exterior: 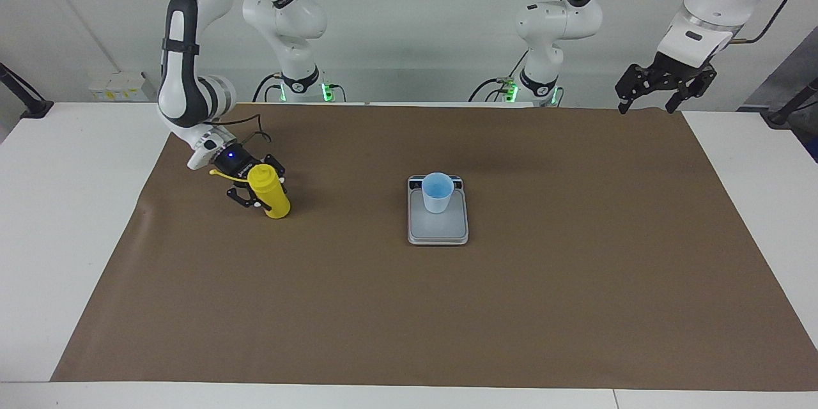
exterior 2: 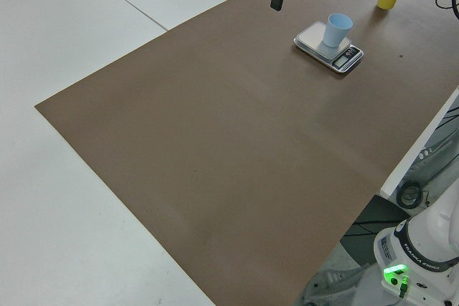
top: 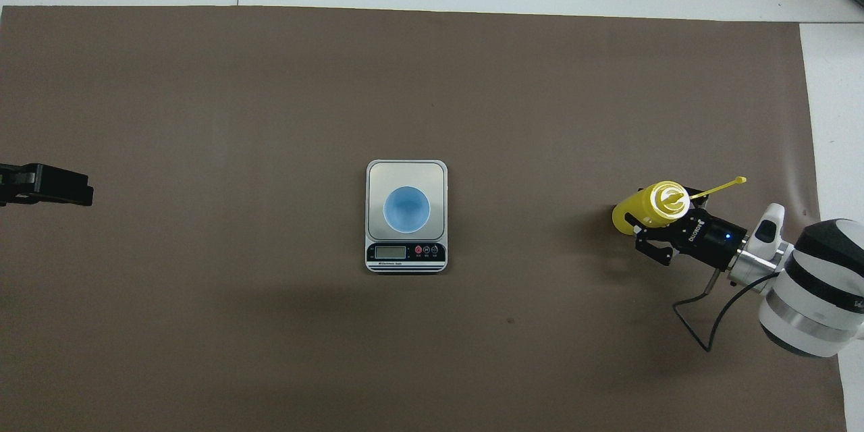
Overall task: Pour seasoning into cup on scale with both arms
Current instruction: 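Reach the right gripper to the yellow bottle and grasp it, then lift the yellow bottle with the right gripper and carry it over the cup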
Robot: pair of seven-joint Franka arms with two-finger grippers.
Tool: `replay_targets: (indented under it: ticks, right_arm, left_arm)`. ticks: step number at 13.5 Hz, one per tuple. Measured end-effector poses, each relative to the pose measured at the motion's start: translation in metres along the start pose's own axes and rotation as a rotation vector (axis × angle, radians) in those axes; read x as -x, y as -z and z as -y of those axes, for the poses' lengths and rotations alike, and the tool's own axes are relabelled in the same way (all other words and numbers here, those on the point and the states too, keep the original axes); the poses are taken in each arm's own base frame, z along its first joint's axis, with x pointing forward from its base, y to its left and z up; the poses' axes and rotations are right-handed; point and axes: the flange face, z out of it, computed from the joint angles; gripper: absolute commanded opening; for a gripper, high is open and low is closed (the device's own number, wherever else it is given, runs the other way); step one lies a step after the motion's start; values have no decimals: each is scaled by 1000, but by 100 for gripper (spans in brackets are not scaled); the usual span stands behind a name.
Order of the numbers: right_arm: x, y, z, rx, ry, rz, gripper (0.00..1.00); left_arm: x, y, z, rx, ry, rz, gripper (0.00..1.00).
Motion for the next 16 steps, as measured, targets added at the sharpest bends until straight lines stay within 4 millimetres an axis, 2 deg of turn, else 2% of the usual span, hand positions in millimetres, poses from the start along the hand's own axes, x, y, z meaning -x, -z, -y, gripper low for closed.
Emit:
replay_targets:
  ticks: [3,7,11,16]
  right_arm:
    - [-30,-12,-7,5,22,3,12]
    - [-82,-46,-1,16,70,49,12]
    - [-140,-78,15,23,101,115,9]
    - [-180,-113,46,55,173,179,9]
  left_arm:
    - [-3,-2,-3,0,-5,-5,100]
    - [-19,-23,-8,5,-18,26,100]
    - [-24,-34,-7,6,-18,46,100]
    - [-19,-22,-7,6,-21,24,100]
